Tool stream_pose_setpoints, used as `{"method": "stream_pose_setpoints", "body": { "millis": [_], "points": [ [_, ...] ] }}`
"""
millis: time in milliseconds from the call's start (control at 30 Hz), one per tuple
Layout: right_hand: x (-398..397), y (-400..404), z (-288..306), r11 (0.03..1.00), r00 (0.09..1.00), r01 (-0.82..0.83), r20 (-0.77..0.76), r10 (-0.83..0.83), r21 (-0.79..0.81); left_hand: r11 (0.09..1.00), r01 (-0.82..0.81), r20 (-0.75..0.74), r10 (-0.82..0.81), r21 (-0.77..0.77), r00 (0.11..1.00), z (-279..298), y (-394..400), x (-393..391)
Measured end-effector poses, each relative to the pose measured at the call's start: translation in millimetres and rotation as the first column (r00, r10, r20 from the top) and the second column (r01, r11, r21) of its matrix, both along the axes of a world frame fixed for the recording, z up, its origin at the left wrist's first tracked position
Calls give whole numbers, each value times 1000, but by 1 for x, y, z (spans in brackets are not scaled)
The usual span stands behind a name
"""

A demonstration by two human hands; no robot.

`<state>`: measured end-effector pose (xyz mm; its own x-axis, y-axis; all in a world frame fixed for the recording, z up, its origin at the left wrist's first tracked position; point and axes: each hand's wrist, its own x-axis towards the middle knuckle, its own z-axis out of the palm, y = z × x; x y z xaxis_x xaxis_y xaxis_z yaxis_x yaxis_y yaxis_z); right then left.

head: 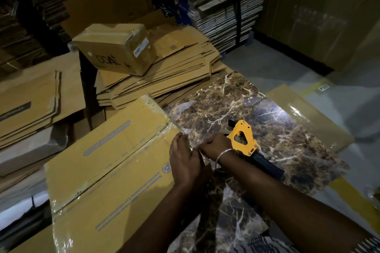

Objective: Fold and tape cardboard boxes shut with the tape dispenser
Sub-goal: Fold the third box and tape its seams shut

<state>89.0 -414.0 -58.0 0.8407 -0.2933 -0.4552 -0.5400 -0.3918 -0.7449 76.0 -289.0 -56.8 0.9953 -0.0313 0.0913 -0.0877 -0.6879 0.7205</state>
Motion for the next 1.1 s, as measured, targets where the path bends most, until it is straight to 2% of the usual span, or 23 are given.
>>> {"method": "stream_pose_setpoints", "body": {
  "millis": [200,367,433,467,533,567,667,767,800,900,1033,1100],
  "points": [
    [6,-3,-7,987,992,125,-5,-125,104,1000,-1,-1,1,-31,1000,1,0,-2],
    [15,4,-9,988,993,103,-62,-97,118,999,-4,-15,3,-48,1000,3,1,-3],
    [18,4,-1,967,993,96,-86,-77,238,999,-6,-10,6,-48,1000,4,0,-2],
    [20,4,2,914,990,126,-112,-89,386,999,-7,-9,7,-43,1000,4,0,-1],
    [19,7,9,729,976,210,-188,-113,651,1000,-8,-11,7,-18,1000,4,-1,-1],
    [18,8,9,681,973,221,-201,-111,698,1000,-8,-15,7,-5,1000,4,-1,-1],
    [17,9,-2,641,975,223,-165,-150,734,1000,-7,-32,6,-20,999,5,-1,0],
    [9,11,-14,523,945,240,-73,-319,818,991,-42,-57,35,-127,998,10,0,0],
    [4,11,-16,510,933,212,-16,-361,834,984,-55,-63,45,-167,997,11,1,-1],
    [-2,17,-24,567,927,129,104,-360,814,959,-66,-49,54,-276,997,11,3,-3],
    [2,29,-28,695,984,-100,176,-39,712,954,-70,-7,71,-292,997,1,14,0],
    [0,31,-30,748,984,-132,179,18,651,957,-51,-34,43,-285,998,4,22,3]
  ]
}}
